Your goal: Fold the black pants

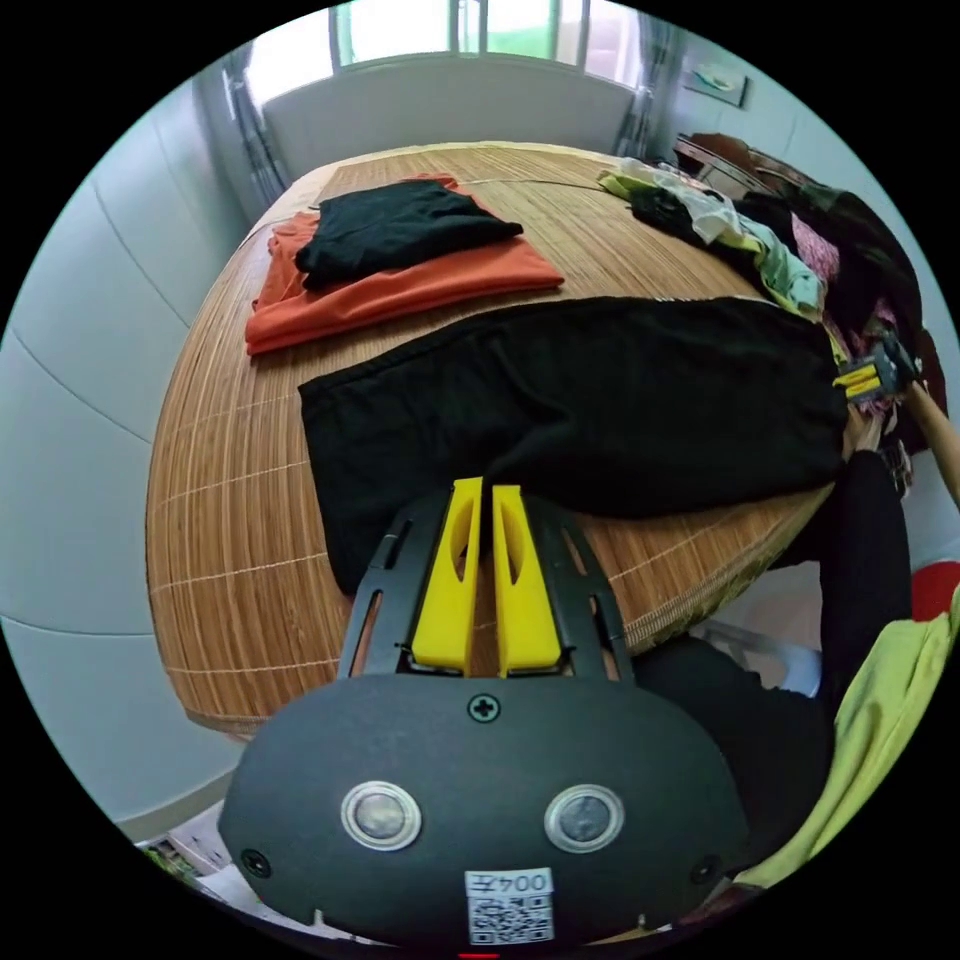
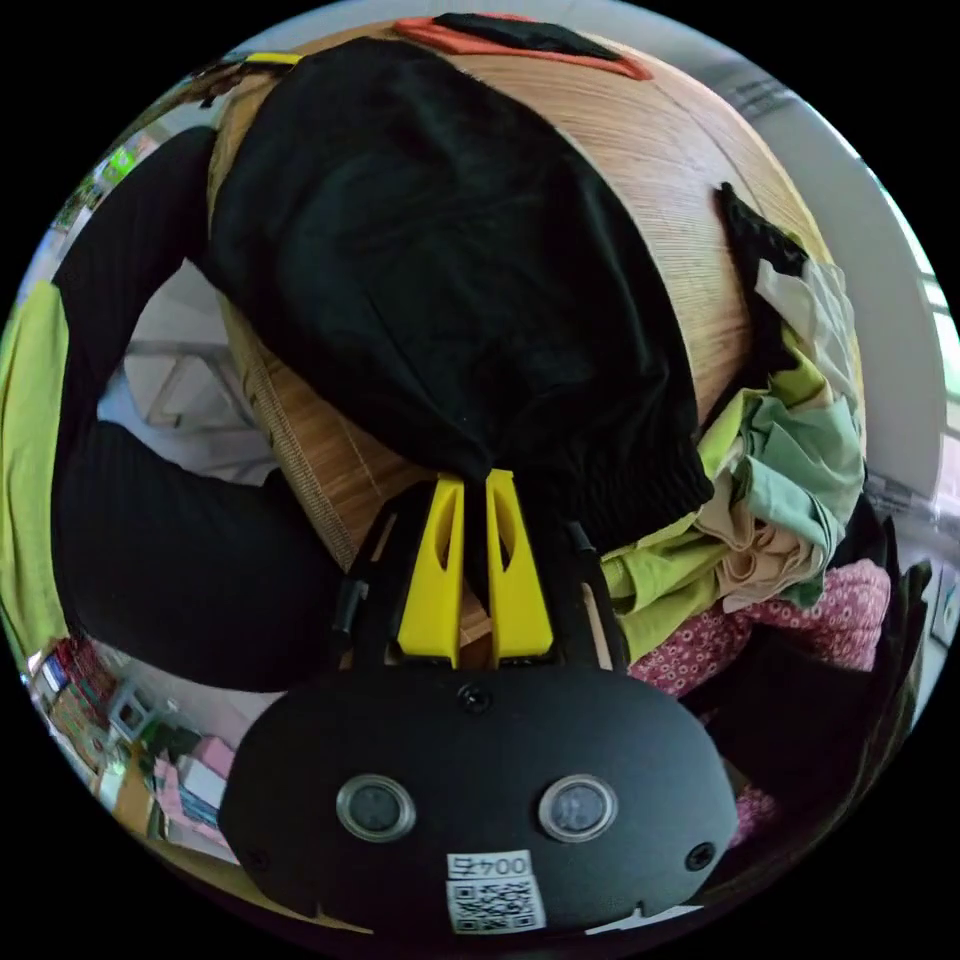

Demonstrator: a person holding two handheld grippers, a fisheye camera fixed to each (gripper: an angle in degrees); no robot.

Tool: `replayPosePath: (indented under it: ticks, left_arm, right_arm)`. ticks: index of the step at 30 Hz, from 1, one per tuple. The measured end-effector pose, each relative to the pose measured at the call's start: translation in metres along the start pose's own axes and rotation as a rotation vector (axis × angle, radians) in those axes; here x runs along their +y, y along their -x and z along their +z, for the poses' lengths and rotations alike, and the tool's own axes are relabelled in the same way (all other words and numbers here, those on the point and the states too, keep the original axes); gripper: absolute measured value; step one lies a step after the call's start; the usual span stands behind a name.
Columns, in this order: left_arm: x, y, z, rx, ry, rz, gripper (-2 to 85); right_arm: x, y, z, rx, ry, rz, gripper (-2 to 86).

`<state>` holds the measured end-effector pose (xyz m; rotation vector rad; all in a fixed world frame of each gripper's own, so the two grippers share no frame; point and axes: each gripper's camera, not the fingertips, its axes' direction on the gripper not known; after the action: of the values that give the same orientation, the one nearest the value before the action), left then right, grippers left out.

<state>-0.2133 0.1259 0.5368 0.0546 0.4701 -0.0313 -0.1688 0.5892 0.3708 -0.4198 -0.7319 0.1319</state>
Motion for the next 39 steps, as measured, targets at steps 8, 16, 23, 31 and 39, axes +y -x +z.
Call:
replayPosePath:
  ticks: [8,16,23,31,39]
  left_arm:
    - [0.052,0.04,-0.05,0.125,-0.26,-0.171,1.2]
    - [0.129,0.067,-0.137,0.204,-0.398,-0.299,1.2]
    - [0.094,0.12,-0.174,0.26,-0.251,-0.415,1.5]
    - [-0.057,0.216,0.031,0.407,0.239,-0.542,2.3]
    - [-0.028,0.278,0.051,0.734,-0.012,-0.703,1.8]
  right_arm:
    - [0.09,-0.018,-0.072,-0.094,-0.316,0.255,1.8]
    - [0.172,-0.016,-0.143,-0.264,-0.484,0.332,1.4]
    - [0.187,-0.117,-0.16,-0.665,-0.438,0.444,2.7]
    - [0.09,-0.271,-0.023,-0.733,-0.136,0.768,6.2]
    - [0.16,-0.277,-0.054,-0.57,-0.345,0.938,8.1]
